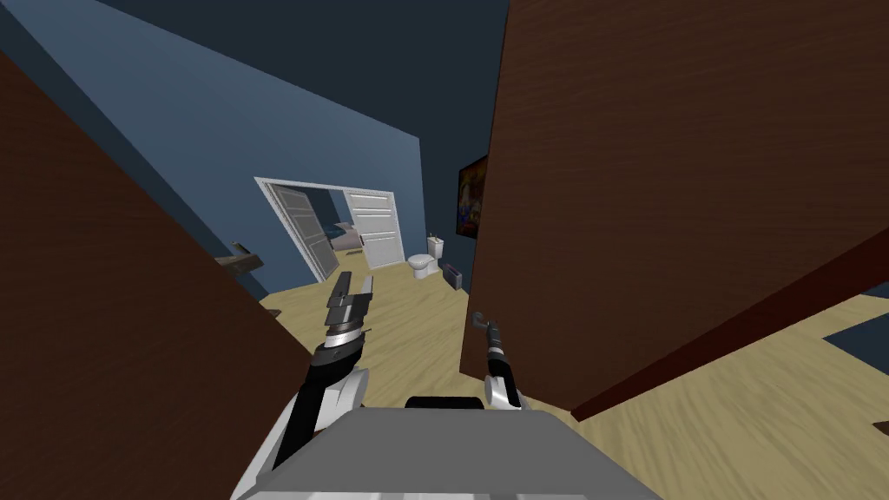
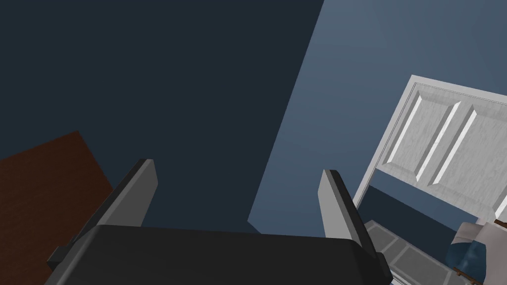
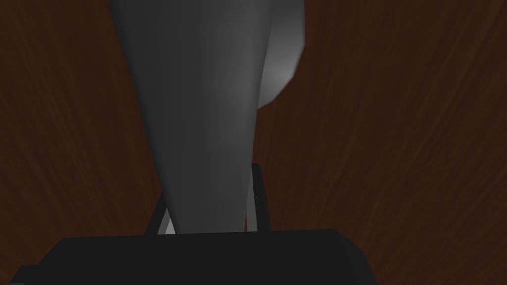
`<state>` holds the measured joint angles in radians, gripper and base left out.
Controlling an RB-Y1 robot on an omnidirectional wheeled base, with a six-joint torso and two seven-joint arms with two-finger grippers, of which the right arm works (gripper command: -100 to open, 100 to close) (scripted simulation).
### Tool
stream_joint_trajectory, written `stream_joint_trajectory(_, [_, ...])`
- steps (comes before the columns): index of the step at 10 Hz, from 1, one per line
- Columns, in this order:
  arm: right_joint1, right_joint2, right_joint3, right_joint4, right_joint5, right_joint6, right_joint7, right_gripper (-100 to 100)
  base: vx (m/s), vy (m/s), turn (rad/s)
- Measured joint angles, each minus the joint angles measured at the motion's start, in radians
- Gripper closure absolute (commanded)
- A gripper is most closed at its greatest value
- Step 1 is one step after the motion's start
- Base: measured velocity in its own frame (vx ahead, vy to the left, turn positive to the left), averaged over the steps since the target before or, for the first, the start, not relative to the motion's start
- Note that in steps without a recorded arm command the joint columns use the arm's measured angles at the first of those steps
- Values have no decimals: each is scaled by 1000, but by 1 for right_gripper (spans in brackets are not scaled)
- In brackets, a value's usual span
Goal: Push the door open
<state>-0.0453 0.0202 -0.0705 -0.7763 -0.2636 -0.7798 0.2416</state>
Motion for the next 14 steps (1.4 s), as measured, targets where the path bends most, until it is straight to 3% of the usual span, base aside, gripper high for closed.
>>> stream_joint_trajectory(2, [5,9,-3,-10,-13,1,12,100,90,13,-42])
stream_joint_trajectory(4, [25,-10,-11,-22,-22,19,22,100,239,-6,-26])
stream_joint_trajectory(5, [22,-23,-16,-14,-28,19,22,100,262,2,-35])
stream_joint_trajectory(6, [2,-30,-26,17,-36,-2,22,100,173,1,-16])
stream_joint_trajectory(8, [0,-35,-35,-7,-39,-7,28,100,112,-1,-25])
stream_joint_trajectory(9, [18,-23,-42,-37,-45,8,38,100,216,39,-66])
stream_joint_trajectory(10, [9,-22,-51,-11,-52,0,42,100,185,64,-64])
stream_joint_trajectory(13, [16,0,-87,-19,-73,-8,52,100,123,68,-71])
stream_joint_trajectory(14, [18,-2,-91,-19,-75,-10,53,100,156,51,-31])
